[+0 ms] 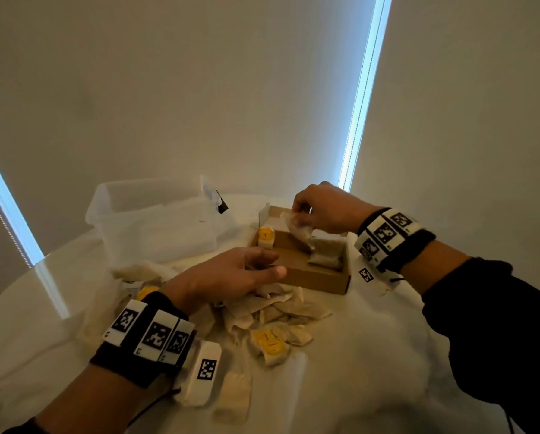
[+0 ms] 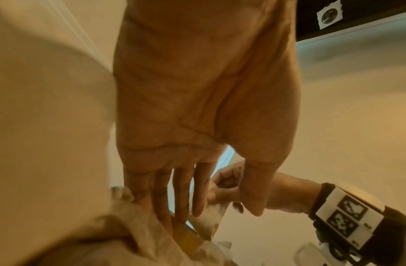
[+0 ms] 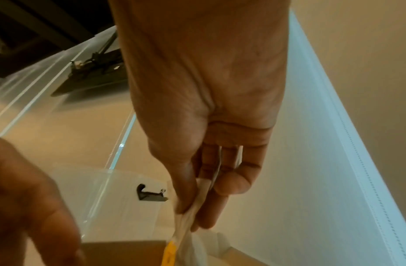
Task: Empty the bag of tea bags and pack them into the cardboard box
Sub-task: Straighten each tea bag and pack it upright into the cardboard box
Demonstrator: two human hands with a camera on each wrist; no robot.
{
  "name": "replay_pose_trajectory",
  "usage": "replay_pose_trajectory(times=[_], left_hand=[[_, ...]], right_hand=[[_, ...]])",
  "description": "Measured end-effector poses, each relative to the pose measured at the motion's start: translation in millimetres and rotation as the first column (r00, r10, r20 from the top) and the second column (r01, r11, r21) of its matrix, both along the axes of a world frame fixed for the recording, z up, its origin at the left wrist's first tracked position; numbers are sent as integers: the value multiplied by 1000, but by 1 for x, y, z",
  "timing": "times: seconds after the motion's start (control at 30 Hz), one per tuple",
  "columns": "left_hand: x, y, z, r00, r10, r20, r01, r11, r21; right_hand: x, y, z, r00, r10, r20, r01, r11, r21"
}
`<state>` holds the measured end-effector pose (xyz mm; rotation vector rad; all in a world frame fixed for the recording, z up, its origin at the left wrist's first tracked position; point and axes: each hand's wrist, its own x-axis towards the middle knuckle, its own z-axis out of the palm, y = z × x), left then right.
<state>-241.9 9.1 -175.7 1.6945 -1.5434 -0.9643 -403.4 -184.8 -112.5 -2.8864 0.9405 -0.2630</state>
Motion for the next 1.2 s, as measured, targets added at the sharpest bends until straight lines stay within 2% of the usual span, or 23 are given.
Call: replay_pose_trajectory(times=[0.1,0.23,0.37,0.63,0.87,0.9,0.97,1.03,1.07,1.2], left_hand=[[3,-1,-4,999,-15,30,15,1000,-6],[1,0,-4,999,-27,25,27,1000,-14],[-2,3,0,1000,-28,-5,28,1000,8],[-2,5,0,999,-16,44,15,1000,25],[-2,5,0,997,-27,68,25,999,20],[-3,6,0,998,-23,67,22,999,23],[-4,6,2,997,-22,70,20,999,32],[-4,5,2,997,-34,66,32,999,31],[-3,5,2,997,-36,61,34,999,31],[-1,6,1,998,-24,53,24,1000,13]], right_hand=[[2,-3,-14,992,69,-104,-68,998,14],[6,-17,-31,987,47,-154,-36,997,72],[11,-31,-45,994,25,-108,-16,997,82],[16,-43,-42,998,-45,-40,45,999,13],[14,-29,-26,998,26,65,-26,1000,3],[14,-24,-24,999,44,21,-44,998,39],[16,-14,-27,985,55,-162,-37,993,109],[19,-10,-33,938,55,-341,-14,992,122],[20,-10,-35,922,58,-383,-12,992,122],[19,-13,-19,953,28,-301,17,989,146]])
